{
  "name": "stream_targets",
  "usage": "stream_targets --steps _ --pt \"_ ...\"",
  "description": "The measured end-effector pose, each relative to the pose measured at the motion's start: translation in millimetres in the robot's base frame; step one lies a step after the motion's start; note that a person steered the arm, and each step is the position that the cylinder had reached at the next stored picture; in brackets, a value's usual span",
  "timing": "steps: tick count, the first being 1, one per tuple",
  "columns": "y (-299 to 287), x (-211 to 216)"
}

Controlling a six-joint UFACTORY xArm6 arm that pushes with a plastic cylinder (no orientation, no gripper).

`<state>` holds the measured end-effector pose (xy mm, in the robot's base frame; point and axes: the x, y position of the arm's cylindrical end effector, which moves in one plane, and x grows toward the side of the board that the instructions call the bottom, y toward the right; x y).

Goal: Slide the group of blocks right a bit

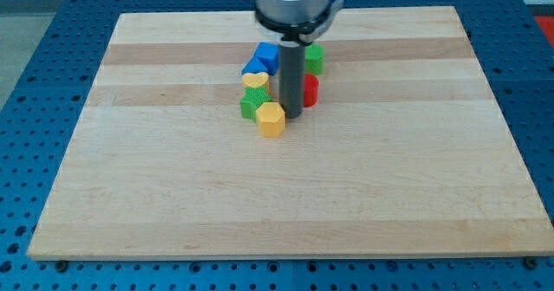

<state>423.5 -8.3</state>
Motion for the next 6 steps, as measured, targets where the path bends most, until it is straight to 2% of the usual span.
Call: stream_targets --steps 1,4,5,6 --pt "-20 14" --pt "-23 81" --pt "-40 90" --pt "-61 79"
